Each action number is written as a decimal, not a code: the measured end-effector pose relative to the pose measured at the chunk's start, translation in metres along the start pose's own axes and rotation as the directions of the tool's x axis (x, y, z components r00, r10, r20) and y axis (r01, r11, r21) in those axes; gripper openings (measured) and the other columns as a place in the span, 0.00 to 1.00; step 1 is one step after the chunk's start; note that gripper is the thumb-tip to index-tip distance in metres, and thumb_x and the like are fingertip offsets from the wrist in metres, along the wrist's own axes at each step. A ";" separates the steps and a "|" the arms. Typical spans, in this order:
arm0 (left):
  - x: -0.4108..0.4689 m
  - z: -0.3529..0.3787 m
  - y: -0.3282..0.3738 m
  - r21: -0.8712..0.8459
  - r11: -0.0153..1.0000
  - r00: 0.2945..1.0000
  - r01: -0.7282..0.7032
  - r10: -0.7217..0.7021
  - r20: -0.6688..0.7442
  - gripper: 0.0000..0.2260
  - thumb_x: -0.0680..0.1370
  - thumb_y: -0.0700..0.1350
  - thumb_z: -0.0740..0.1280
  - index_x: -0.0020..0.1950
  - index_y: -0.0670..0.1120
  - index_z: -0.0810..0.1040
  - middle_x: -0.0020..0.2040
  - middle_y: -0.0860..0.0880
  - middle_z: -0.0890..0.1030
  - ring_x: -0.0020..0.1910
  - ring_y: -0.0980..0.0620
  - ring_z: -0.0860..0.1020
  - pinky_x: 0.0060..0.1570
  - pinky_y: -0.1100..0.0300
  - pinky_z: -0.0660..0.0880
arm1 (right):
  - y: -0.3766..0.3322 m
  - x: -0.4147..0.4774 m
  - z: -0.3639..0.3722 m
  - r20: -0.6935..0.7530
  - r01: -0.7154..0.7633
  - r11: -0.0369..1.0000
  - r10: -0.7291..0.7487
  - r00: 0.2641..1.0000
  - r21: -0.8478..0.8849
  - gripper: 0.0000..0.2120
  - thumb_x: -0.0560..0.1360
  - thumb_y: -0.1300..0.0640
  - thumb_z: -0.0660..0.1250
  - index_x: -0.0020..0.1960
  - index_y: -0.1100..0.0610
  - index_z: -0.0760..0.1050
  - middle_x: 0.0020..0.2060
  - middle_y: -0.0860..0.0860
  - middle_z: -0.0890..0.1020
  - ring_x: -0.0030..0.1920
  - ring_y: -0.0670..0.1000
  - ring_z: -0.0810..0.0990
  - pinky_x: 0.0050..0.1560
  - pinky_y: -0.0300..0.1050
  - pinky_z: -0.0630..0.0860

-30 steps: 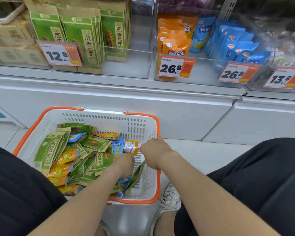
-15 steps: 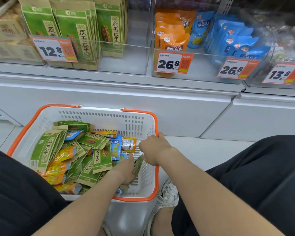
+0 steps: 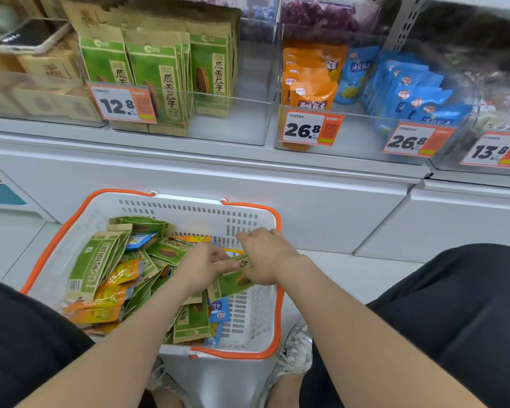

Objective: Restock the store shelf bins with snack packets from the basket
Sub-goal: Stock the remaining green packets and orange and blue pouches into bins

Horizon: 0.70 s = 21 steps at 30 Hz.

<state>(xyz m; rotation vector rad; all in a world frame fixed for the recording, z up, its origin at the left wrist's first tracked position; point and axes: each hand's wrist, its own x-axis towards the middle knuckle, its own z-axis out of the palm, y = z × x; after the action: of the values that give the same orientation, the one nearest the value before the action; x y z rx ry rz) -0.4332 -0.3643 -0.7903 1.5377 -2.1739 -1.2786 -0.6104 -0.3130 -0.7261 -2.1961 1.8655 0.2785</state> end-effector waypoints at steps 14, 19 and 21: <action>-0.038 -0.056 0.059 -0.687 0.704 0.962 -0.181 -0.019 -0.273 0.17 0.83 0.55 0.67 0.51 0.44 0.87 0.47 0.42 0.88 0.46 0.44 0.87 0.47 0.50 0.84 | -0.030 -0.009 -0.051 -0.384 -0.053 0.954 0.170 0.908 0.296 0.36 0.63 0.21 0.65 0.54 0.51 0.69 0.41 0.46 0.81 0.42 0.52 0.82 0.39 0.48 0.78; -0.042 -0.080 0.085 -0.629 0.723 0.916 -0.287 0.016 -0.400 0.17 0.84 0.52 0.68 0.42 0.43 0.83 0.32 0.49 0.82 0.29 0.54 0.78 0.29 0.63 0.73 | -0.036 -0.006 -0.070 -0.408 0.055 0.844 0.200 0.891 0.533 0.24 0.79 0.28 0.52 0.51 0.48 0.69 0.39 0.49 0.81 0.43 0.56 0.80 0.42 0.54 0.78; -0.042 -0.091 0.097 -0.585 0.739 0.894 -0.334 0.052 -0.446 0.19 0.83 0.53 0.68 0.37 0.43 0.80 0.28 0.51 0.78 0.26 0.56 0.74 0.27 0.64 0.69 | -0.039 -0.005 -0.086 -0.425 0.095 0.788 0.222 0.878 0.608 0.22 0.83 0.35 0.51 0.46 0.51 0.71 0.37 0.50 0.80 0.43 0.56 0.78 0.43 0.54 0.75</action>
<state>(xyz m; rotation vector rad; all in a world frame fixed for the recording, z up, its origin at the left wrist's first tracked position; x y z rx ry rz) -0.4272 -0.3693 -0.6512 1.1069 -1.3625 -1.3020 -0.5737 -0.3288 -0.6400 -1.8175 1.8804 -0.8402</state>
